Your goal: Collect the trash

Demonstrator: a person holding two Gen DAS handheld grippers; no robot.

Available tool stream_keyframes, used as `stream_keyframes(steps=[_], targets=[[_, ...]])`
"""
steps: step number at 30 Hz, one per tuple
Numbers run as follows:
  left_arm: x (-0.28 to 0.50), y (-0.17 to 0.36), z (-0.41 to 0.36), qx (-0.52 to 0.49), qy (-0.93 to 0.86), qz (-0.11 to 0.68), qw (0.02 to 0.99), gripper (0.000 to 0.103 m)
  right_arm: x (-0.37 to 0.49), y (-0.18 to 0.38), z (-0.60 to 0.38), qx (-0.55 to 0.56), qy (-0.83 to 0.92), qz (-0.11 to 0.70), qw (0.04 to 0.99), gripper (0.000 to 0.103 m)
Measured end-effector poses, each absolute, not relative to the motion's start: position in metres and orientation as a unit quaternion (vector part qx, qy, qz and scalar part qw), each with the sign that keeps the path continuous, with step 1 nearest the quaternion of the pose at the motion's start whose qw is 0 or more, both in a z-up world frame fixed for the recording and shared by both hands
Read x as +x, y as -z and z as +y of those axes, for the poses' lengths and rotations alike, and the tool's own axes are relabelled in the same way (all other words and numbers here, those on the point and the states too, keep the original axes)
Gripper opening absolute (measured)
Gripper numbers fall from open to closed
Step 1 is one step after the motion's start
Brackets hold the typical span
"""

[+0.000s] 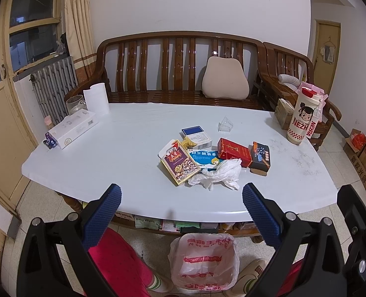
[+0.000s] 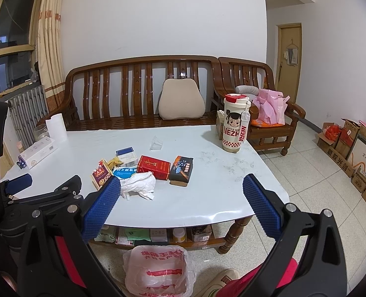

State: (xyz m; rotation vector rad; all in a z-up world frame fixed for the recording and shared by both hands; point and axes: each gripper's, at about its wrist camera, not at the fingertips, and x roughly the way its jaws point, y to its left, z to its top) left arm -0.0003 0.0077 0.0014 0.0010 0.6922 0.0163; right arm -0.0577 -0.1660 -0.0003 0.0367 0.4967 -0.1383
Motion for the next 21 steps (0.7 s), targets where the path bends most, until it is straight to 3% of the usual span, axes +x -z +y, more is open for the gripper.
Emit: stream_keyframes(steps=[21], targets=[[0.022, -0.005, 0.013, 0.017, 0.006, 0.373, 0.928, 0.096, -0.044, -0.006, -0.167, -0.006, 0.042, 0.252, 0.967, 0.097]])
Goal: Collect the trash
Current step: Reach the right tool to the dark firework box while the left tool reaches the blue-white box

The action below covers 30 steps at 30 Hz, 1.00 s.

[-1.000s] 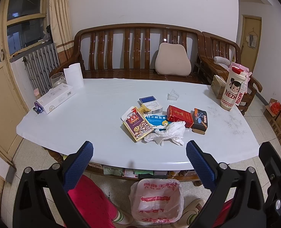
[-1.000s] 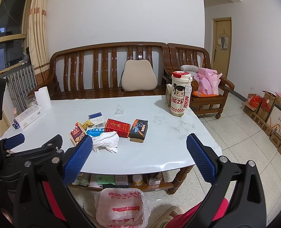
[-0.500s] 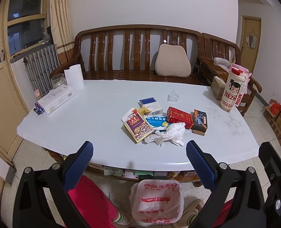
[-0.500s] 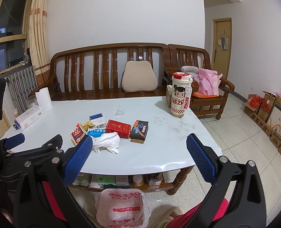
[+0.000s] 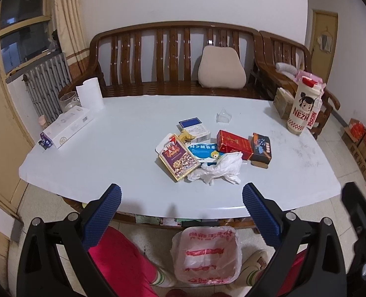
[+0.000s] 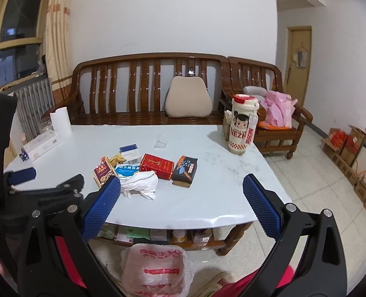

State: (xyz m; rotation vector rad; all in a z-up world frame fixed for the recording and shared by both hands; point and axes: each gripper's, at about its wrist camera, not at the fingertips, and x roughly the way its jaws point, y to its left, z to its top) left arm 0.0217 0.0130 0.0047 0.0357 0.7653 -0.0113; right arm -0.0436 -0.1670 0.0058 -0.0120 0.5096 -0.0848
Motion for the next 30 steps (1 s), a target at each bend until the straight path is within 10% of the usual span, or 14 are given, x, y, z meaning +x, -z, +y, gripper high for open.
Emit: stream_keyframes(steps=[30], targets=[[0.256, -0.015, -0.019, 0.092, 0.037, 0.551, 0.828, 0.096, 0.155, -0.033, -0.246, -0.083, -0.084, 0.376, 0.919, 0.097]])
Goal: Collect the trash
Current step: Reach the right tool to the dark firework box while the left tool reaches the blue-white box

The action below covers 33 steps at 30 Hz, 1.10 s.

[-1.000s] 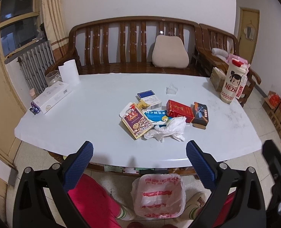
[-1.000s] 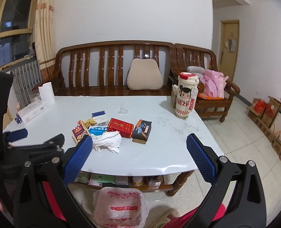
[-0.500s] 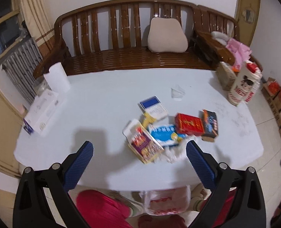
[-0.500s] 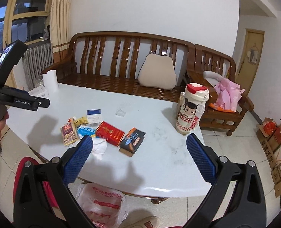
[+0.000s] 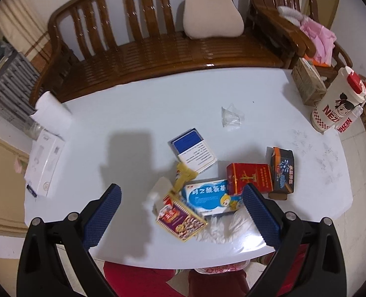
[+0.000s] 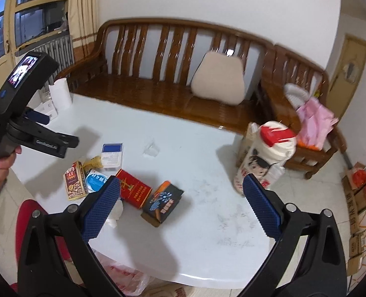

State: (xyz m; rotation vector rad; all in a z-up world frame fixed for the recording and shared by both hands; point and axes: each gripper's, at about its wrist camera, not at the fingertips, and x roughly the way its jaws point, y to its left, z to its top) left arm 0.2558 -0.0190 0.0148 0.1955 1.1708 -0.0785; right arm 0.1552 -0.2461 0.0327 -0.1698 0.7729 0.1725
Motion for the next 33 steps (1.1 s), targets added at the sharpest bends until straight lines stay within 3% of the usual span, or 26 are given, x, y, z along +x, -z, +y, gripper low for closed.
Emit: stream_keyframes(steps=[17, 33], targets=[[0.342, 0.05, -0.026, 0.072, 0.025, 0.632, 0.771, 0.096, 0.241, 0.02, -0.24, -0.023, -0.099, 0.511, 0.853, 0.097], [0.381, 0.111, -0.02, 0.0, 0.029, 0.674, 0.738, 0.096, 0.293, 0.117, -0.25, 0.087, -0.077, 0.623, 0.774, 0.097]])
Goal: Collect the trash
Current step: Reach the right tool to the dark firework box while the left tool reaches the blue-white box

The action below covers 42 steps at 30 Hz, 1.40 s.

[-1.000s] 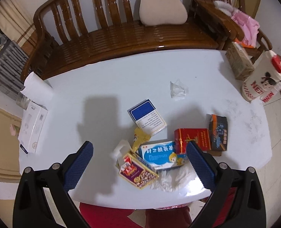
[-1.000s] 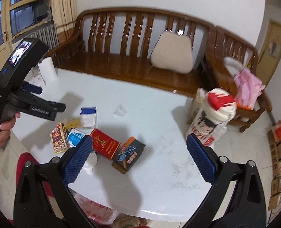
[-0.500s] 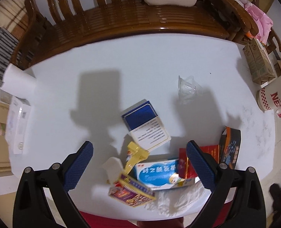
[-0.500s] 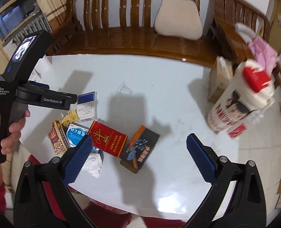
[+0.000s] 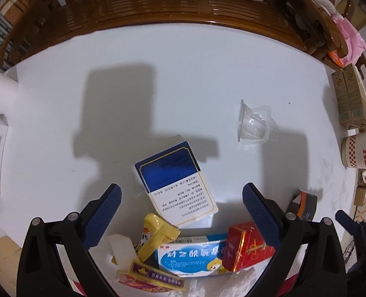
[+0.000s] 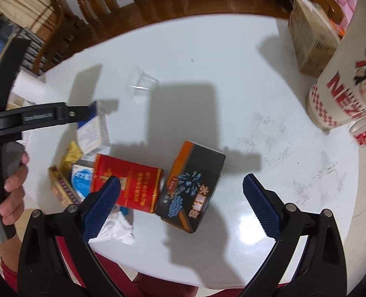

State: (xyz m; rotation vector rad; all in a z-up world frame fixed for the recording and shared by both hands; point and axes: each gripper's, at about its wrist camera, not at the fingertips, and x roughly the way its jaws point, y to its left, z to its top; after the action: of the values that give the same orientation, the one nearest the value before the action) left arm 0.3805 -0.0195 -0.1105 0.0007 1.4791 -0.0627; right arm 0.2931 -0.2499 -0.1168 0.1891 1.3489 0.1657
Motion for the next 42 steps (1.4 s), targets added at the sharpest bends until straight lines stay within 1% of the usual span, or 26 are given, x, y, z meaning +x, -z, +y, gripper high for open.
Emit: stream_keyframes(steps=[3, 10, 12, 13, 14, 21, 22, 23, 24, 25, 30, 35, 36, 38, 39, 40, 41, 42], targets=[[0.383, 0.118, -0.018, -0.01, 0.028, 0.679, 0.734, 0.096, 0.298, 0.133, -0.25, 0.089, -0.064, 0.633, 0.766, 0.097], [0.393, 0.135, -0.005, -0.033, 0.002, 0.688, 0.725, 0.096, 0.296, 0.152, -0.249, 0.077, -0.039, 0.647, 0.757, 0.097], [0.394, 0.141, -0.002, -0.045, -0.001, 0.691, 0.721, 0.096, 0.294, 0.155, -0.252, 0.084, -0.036, 0.65, 0.754, 0.094], [0.395, 0.145, 0.0, -0.053, -0.001, 0.694, 0.718, 0.096, 0.294, 0.157, -0.253, 0.085, -0.034, 0.652, 0.753, 0.089], [0.396, 0.148, 0.001, -0.057, -0.002, 0.696, 0.716, 0.096, 0.296, 0.159, -0.255, 0.085, -0.03, 0.654, 0.751, 0.086], [0.398, 0.162, 0.001, -0.072, -0.003, 0.709, 0.701, 0.096, 0.297, 0.16, -0.269, 0.106, -0.016, 0.652, 0.751, 0.085], [0.398, 0.164, 0.002, -0.078, -0.003, 0.711, 0.699, 0.096, 0.298, 0.161, -0.269, 0.106, -0.012, 0.651, 0.751, 0.081], [0.398, 0.166, 0.005, -0.081, -0.004, 0.712, 0.697, 0.096, 0.299, 0.161, -0.271, 0.108, -0.009, 0.65, 0.752, 0.072], [0.397, 0.167, 0.005, -0.082, -0.004, 0.711, 0.698, 0.096, 0.3, 0.162, -0.272, 0.11, -0.008, 0.651, 0.751, 0.072], [0.396, 0.166, 0.004, -0.079, -0.005, 0.71, 0.699, 0.096, 0.299, 0.161, -0.274, 0.108, -0.007, 0.65, 0.753, 0.069], [0.395, 0.166, 0.0, -0.064, -0.006, 0.71, 0.701, 0.096, 0.299, 0.163, -0.267, 0.081, 0.006, 0.654, 0.752, 0.068], [0.398, 0.167, -0.01, -0.074, -0.015, 0.712, 0.698, 0.095, 0.293, 0.164, -0.259, 0.035, 0.019, 0.655, 0.755, 0.067], [0.397, 0.166, -0.011, -0.076, -0.02, 0.712, 0.698, 0.094, 0.291, 0.165, -0.259, 0.029, 0.021, 0.654, 0.755, 0.067], [0.396, 0.166, -0.014, -0.072, -0.031, 0.71, 0.699, 0.089, 0.288, 0.164, -0.258, 0.016, 0.022, 0.651, 0.759, 0.061], [0.395, 0.165, -0.013, -0.07, -0.038, 0.709, 0.701, 0.084, 0.286, 0.163, -0.259, 0.013, 0.02, 0.65, 0.76, 0.059], [0.393, 0.163, -0.013, -0.069, -0.046, 0.706, 0.703, 0.078, 0.285, 0.163, -0.259, 0.012, 0.019, 0.649, 0.76, 0.056], [0.392, 0.163, -0.014, -0.069, -0.049, 0.705, 0.704, 0.076, 0.284, 0.162, -0.259, 0.012, 0.018, 0.649, 0.761, 0.054], [0.392, 0.161, -0.014, -0.068, -0.05, 0.704, 0.705, 0.07, 0.283, 0.162, -0.259, 0.011, 0.017, 0.648, 0.761, 0.054]])
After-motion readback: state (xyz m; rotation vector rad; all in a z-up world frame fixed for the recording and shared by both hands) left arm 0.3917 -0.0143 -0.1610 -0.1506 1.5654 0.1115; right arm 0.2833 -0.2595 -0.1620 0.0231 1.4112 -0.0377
